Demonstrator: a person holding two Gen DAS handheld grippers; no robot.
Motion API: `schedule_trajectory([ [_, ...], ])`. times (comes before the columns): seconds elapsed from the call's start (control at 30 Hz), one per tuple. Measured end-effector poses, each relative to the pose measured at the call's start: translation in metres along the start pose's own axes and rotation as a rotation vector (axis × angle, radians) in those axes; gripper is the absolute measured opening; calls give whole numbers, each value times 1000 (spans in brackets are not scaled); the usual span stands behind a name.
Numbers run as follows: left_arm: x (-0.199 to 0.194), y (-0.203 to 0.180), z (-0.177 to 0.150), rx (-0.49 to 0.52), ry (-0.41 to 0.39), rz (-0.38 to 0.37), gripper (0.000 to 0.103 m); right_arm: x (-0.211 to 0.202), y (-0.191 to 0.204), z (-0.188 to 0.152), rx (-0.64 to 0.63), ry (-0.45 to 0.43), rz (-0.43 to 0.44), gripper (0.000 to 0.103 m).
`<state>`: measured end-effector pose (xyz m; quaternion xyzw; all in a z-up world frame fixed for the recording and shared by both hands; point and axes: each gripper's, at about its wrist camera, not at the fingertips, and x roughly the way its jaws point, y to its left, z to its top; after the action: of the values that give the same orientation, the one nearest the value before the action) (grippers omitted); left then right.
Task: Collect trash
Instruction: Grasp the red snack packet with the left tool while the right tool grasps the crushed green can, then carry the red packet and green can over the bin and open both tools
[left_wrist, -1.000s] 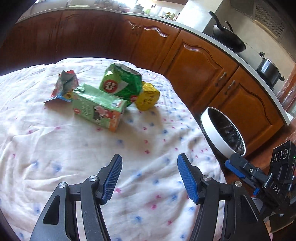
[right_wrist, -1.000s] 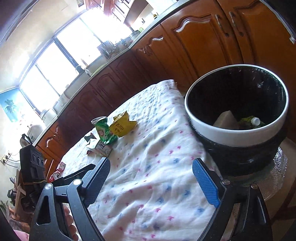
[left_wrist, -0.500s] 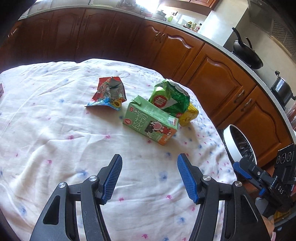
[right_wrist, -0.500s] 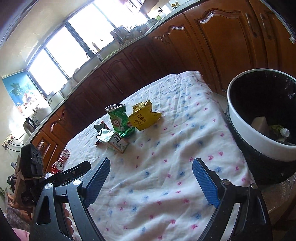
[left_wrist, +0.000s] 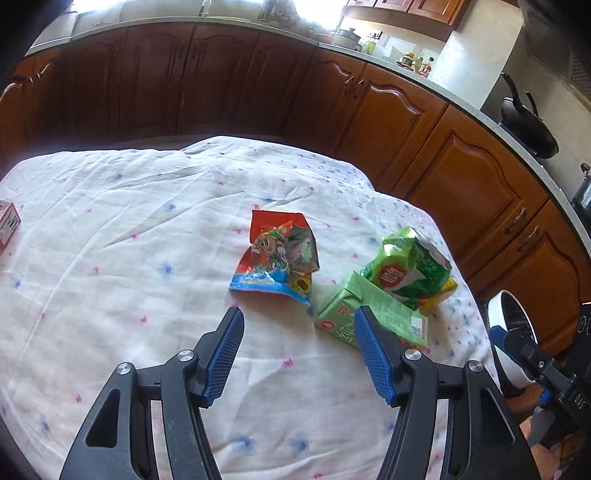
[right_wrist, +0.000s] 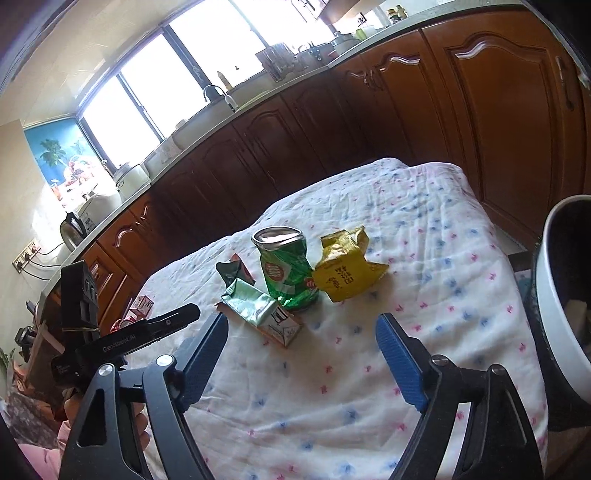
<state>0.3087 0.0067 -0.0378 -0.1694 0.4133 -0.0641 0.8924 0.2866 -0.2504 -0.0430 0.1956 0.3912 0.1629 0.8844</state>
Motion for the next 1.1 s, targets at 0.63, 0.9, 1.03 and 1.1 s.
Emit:
schedule_trajectory([
  [0.63,85,11,41,81,78,52,19,97,23,34,-132,118,-22,28],
  [0.9,56,8,39,99,2,53,1,66,22,36,-98,26,-9,22],
  [1.03,19,4,28,97,-53,22,1,26,16,33,-68,-33,5,21],
  [1.1,2,1,17,88,-67,-9,1,8,11,27,-51,-48,5,20],
])
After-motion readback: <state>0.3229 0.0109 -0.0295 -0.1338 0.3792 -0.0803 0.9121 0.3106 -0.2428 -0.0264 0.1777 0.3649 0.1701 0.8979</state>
